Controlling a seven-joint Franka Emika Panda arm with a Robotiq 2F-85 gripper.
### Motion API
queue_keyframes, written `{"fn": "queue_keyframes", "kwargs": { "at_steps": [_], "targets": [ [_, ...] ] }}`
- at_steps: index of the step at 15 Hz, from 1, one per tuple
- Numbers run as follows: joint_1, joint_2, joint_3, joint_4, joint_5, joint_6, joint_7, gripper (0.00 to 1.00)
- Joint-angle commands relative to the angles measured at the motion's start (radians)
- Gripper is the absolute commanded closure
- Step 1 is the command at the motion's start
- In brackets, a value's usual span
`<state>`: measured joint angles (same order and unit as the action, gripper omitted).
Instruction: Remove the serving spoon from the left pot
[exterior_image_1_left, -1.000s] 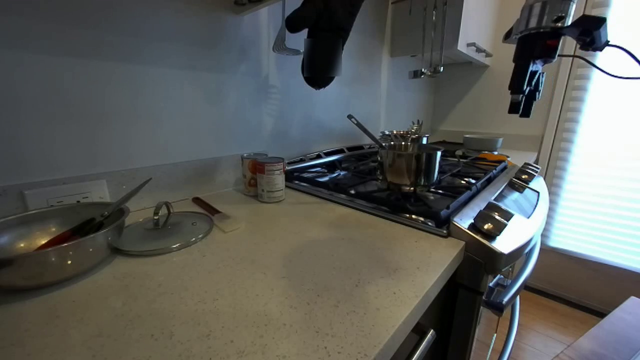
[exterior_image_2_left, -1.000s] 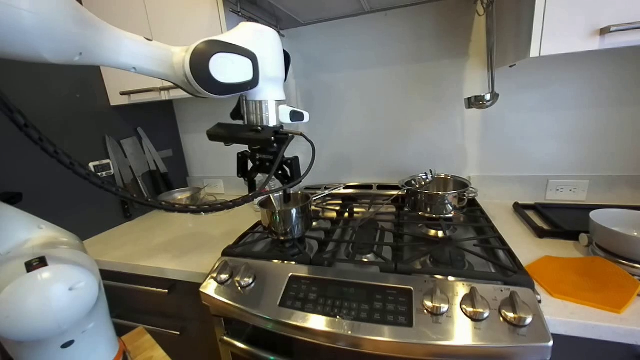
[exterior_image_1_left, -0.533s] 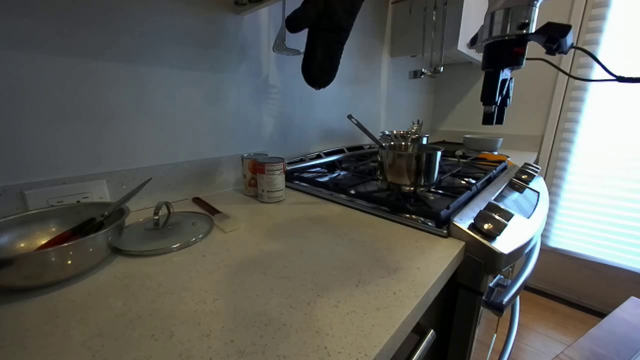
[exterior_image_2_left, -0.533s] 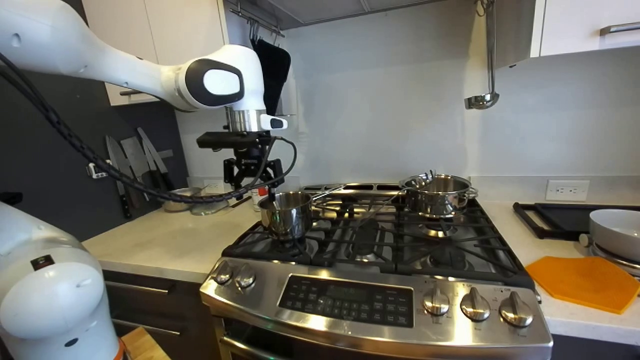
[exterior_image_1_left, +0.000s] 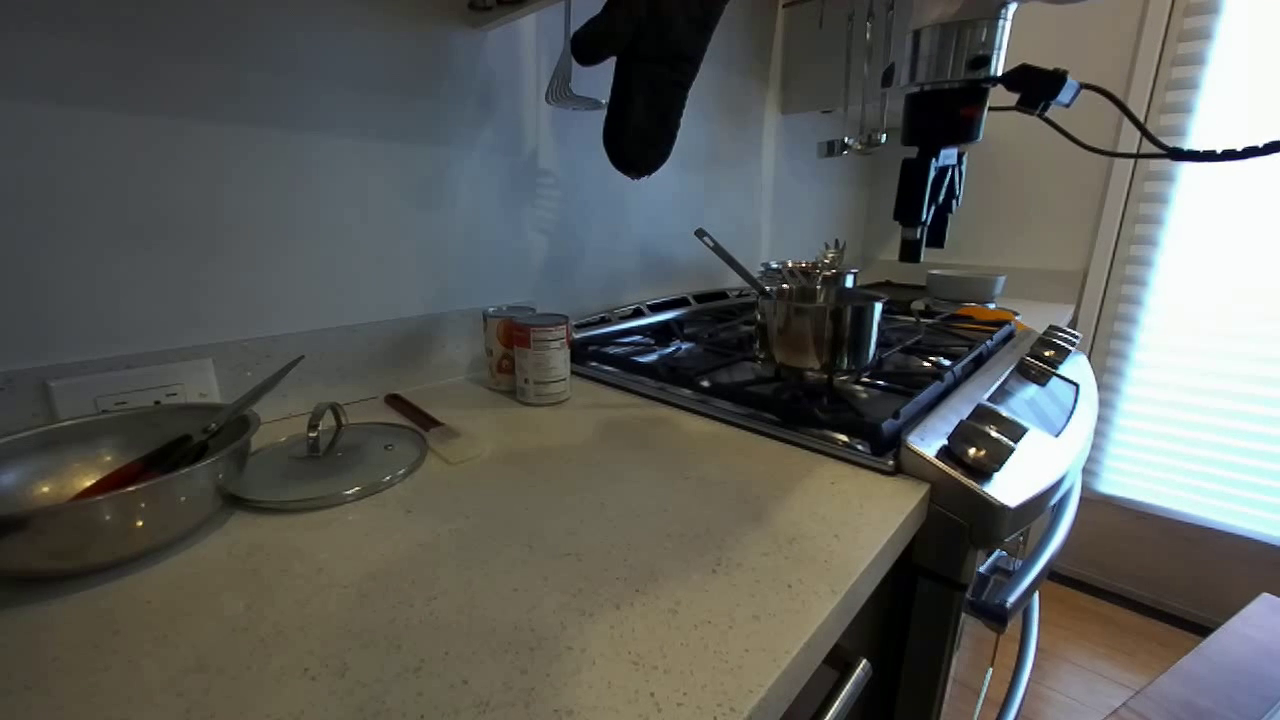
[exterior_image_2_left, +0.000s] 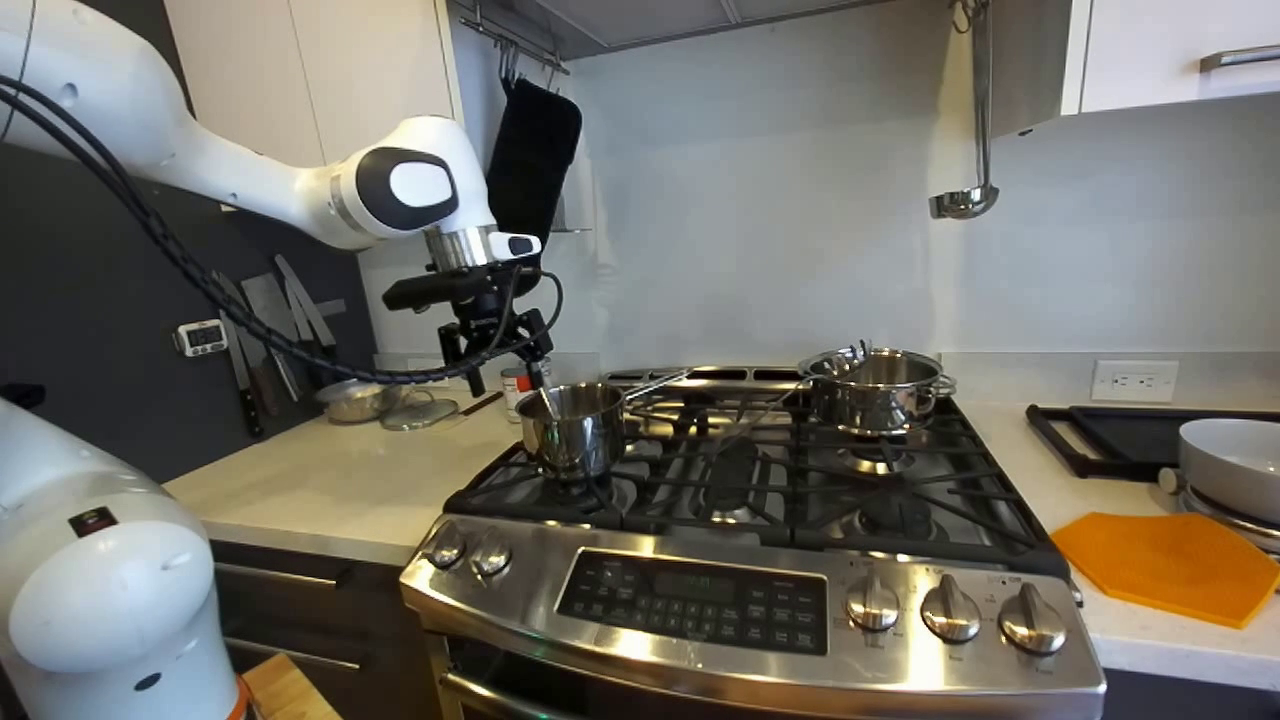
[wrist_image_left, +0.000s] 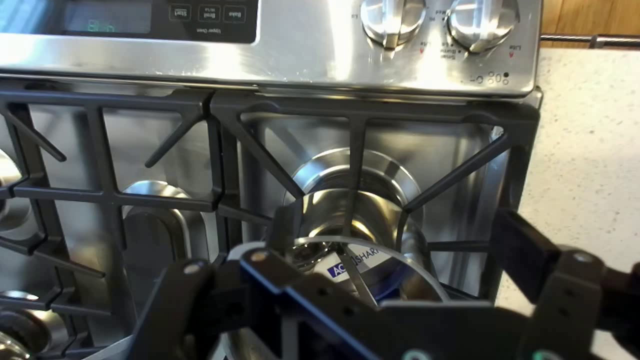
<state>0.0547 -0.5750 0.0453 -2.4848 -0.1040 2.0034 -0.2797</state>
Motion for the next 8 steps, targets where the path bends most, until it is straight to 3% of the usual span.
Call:
{"fn": "queue_keyframes", "kwargs": {
  "at_steps": [1, 6, 8],
  "targets": [
    [0.02, 0.004, -0.008, 0.001, -0.013, 0.001, 0.014, 0.0],
    [0.021, 0.005, -0.006, 0.001, -0.017, 0.005, 0.015, 0.0],
    [0.052, 0.022, 0.01, 0.006, -0.032, 0.068, -0.033, 0.0]
  ]
}}
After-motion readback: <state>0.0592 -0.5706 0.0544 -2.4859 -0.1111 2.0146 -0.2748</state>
